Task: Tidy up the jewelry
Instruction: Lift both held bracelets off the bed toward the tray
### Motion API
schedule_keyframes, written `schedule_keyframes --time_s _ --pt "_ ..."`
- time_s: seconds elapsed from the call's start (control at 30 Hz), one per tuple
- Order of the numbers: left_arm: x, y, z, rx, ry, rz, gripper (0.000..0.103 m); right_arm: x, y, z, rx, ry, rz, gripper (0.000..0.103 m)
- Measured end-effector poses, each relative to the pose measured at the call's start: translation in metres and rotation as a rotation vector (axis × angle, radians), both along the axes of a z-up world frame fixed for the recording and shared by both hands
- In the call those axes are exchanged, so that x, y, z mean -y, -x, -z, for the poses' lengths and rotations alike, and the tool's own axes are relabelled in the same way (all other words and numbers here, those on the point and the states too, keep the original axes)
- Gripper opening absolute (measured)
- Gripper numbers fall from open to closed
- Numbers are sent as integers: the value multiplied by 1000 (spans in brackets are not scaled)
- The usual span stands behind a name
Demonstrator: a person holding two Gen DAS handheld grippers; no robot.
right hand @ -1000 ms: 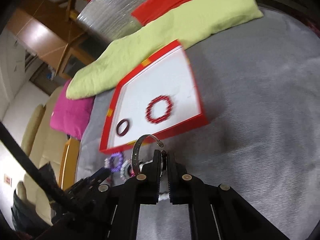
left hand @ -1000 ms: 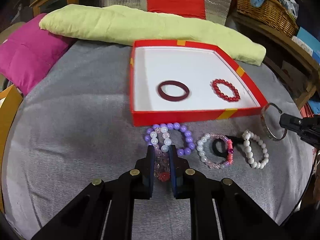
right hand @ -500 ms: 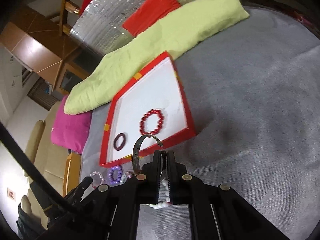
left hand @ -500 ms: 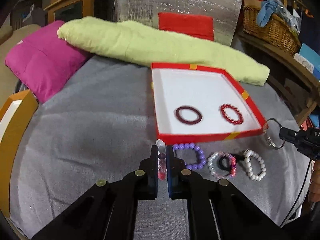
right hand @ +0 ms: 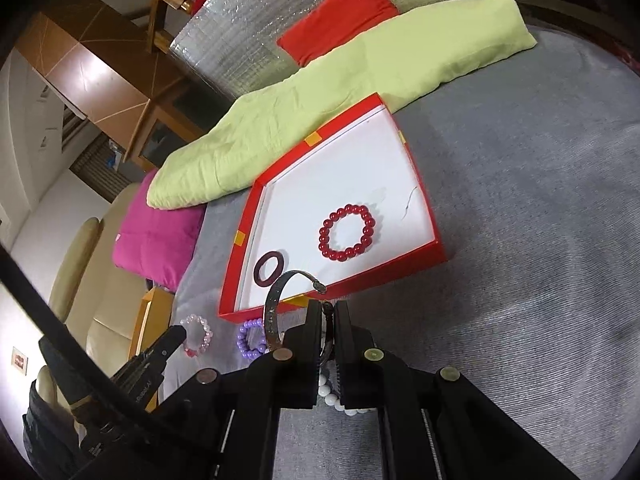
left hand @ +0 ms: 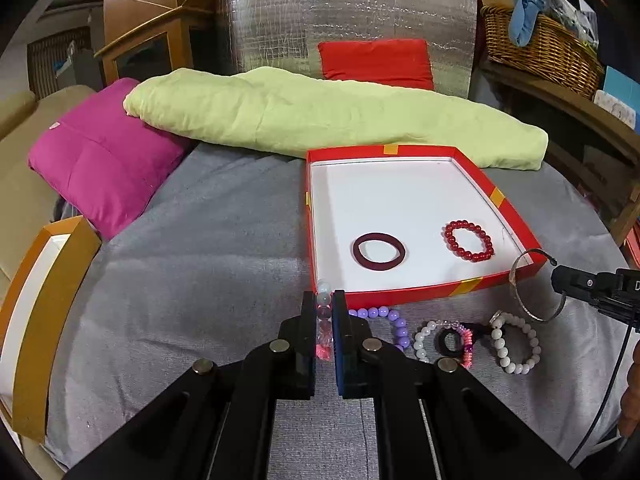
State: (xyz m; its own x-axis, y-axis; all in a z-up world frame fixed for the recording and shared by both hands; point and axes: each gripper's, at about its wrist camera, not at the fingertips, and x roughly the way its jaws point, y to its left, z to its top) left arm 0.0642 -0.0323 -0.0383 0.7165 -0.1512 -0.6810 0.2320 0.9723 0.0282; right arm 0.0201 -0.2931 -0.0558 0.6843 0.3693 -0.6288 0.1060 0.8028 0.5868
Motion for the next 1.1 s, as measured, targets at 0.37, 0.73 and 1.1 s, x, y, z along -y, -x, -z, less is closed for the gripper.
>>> schedule_keyframes --time_s 0.37,0.73,1.1 --pt "9 6 -3 28 -38 -6 8 -16 -2 2 -6 29 -43 7" --pt "23 10 -7 57 -67 1 8 -18 -1 -1 9 49 -53 7" --pt "30 13 -7 72 -88 1 8 -17 1 -2 18 57 -46 7"
